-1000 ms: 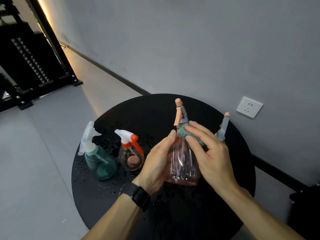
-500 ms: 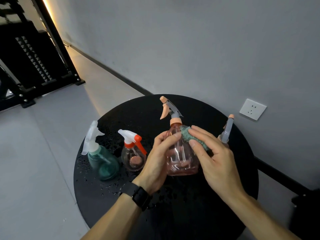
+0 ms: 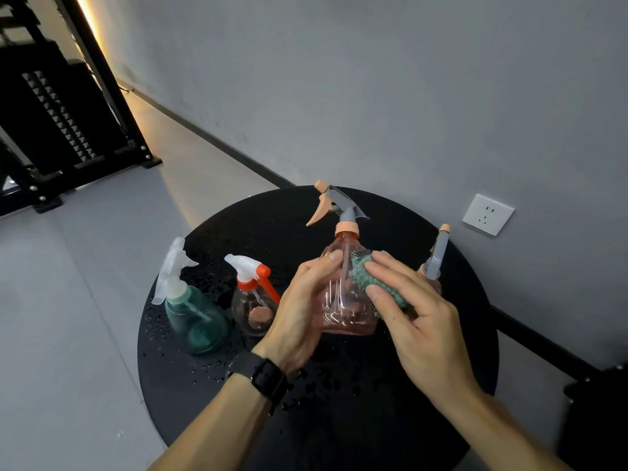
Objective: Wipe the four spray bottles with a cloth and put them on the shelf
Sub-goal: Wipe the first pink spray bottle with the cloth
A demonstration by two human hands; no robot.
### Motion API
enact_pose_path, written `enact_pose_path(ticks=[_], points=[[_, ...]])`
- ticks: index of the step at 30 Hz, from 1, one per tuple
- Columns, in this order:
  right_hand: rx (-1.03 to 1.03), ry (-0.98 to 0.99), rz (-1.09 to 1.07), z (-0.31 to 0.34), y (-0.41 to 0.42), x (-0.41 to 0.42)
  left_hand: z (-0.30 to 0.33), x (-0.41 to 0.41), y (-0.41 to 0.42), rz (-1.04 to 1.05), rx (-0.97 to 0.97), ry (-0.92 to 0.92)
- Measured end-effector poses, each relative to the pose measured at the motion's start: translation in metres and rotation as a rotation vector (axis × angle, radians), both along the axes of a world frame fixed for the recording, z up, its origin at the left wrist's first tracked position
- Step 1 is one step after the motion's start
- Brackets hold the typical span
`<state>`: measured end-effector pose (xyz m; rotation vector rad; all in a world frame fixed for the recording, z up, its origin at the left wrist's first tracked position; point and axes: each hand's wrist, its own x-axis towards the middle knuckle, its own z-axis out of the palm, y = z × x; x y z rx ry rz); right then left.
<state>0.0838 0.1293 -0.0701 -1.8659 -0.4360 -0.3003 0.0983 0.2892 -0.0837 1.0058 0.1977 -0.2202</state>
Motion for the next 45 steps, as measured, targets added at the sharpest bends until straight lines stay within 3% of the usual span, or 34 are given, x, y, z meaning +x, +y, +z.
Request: enact_pose_path(ticks=[9, 18, 31, 45], points=[[0.028, 0.033, -0.059, 0.01, 0.006, 0.028, 0.007, -0.011, -0.006, -0.124, 0.18, -0.005], [0.007, 0.05, -0.007, 0.006, 0.008, 0.017, 0.006, -0.007, -0.001, -0.038, 0.137, -0.071], [-0.026, -0.081, 0.023, -0.012, 0.013, -0.004, 0.0, 0.0, -0.001, 0.017, -0.001, -0.007], [0.04, 0.002, -0.115, 0.007, 0.006, 0.024, 0.005, -0.011, -0.008, -0.155, 0.184, -0.054]])
